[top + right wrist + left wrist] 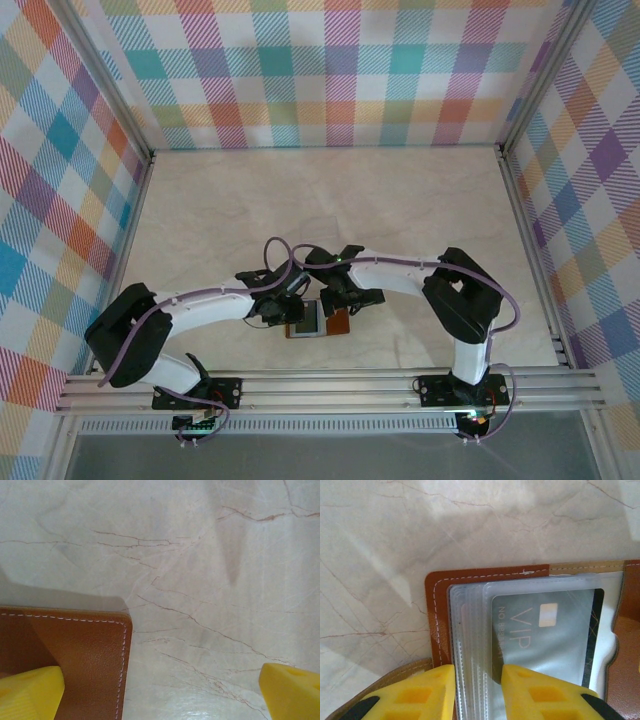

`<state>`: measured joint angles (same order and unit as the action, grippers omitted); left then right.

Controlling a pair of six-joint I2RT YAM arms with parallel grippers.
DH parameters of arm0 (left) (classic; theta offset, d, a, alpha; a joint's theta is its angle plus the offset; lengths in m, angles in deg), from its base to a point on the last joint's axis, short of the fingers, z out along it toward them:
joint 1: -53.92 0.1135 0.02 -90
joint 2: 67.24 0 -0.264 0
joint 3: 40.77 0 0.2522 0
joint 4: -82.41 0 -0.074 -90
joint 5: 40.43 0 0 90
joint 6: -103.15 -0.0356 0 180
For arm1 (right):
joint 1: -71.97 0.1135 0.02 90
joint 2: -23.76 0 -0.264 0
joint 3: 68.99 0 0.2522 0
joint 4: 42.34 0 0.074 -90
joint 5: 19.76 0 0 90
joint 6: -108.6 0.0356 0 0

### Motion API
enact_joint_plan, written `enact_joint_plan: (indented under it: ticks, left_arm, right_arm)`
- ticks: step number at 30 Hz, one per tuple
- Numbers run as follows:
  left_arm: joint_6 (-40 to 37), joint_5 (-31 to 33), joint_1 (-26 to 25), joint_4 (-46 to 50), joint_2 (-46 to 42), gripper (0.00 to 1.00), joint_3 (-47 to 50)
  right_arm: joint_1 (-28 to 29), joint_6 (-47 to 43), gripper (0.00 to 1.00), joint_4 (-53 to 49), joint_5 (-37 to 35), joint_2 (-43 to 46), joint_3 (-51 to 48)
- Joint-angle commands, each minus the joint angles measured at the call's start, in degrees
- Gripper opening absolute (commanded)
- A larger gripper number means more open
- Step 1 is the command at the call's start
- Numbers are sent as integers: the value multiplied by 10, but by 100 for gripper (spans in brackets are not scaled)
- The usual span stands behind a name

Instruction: Take the credit cards out of the card holder

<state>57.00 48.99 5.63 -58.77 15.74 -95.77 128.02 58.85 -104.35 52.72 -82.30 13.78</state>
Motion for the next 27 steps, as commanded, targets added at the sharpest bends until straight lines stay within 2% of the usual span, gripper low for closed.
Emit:
enact_joint_plan:
  ticks: [1,13,19,24,27]
  left_arm:
    - [12,-18,3,0,6,31,25]
    - [20,-34,15,-9,-34,31,30]
    - [20,-41,26,-7,-52,31,31]
    - [21,-51,35,-12,-62,30,35]
    - [20,-61,41,-22,-64,28,38]
  right_arm:
    - [20,11,100,-7,-9,-5,-24]
    - [-19,46,96,90,115,128,-80]
    - [-33,48,92,95,142,176,-84]
    - [-38,52,81,120,177,203,-88]
    - [-40,61,67,150,214,208,-95]
